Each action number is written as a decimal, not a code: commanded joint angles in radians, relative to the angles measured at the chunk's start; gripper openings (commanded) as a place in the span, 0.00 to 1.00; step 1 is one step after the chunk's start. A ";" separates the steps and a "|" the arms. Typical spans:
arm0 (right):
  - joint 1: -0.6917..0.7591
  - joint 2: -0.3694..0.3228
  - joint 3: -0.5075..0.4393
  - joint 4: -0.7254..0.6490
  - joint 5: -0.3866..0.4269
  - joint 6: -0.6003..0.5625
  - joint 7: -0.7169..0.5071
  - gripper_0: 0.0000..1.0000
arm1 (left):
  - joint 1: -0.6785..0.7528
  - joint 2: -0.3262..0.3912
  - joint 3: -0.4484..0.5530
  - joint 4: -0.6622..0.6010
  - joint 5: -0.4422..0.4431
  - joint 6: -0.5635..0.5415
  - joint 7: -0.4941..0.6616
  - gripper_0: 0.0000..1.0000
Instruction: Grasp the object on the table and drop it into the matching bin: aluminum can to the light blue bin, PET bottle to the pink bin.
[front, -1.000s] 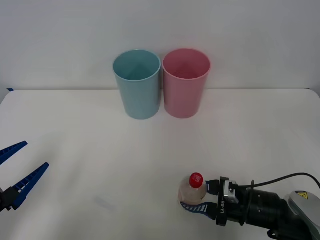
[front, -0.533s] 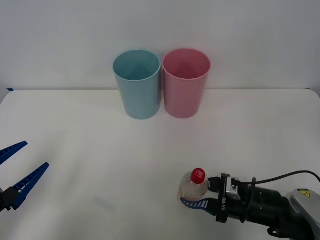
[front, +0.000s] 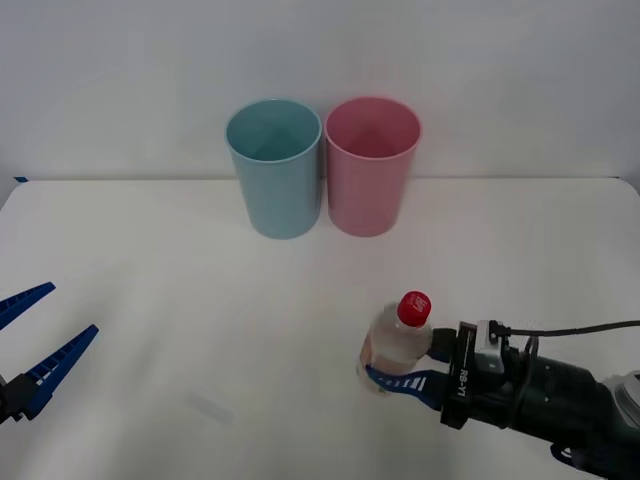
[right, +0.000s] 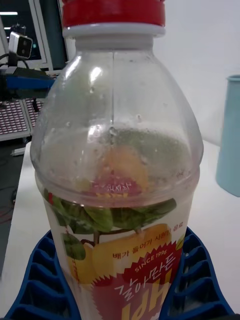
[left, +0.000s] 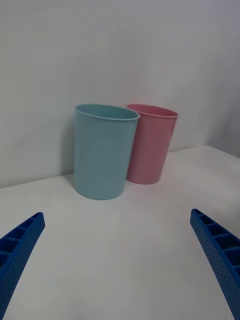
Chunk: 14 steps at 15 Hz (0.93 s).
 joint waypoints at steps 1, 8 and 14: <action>0.002 -0.013 -0.044 -0.081 0.000 0.029 -0.111 0.00 | 0.000 0.000 0.000 0.000 0.000 0.000 0.000 1.00; 0.002 -0.115 -0.150 -0.335 0.000 0.305 -0.399 0.00 | 0.000 0.000 0.000 0.000 0.000 0.000 0.000 1.00; -0.094 -0.191 -0.158 -0.416 0.072 0.574 -0.550 0.00 | 0.000 0.000 0.000 0.000 0.000 0.000 0.000 1.00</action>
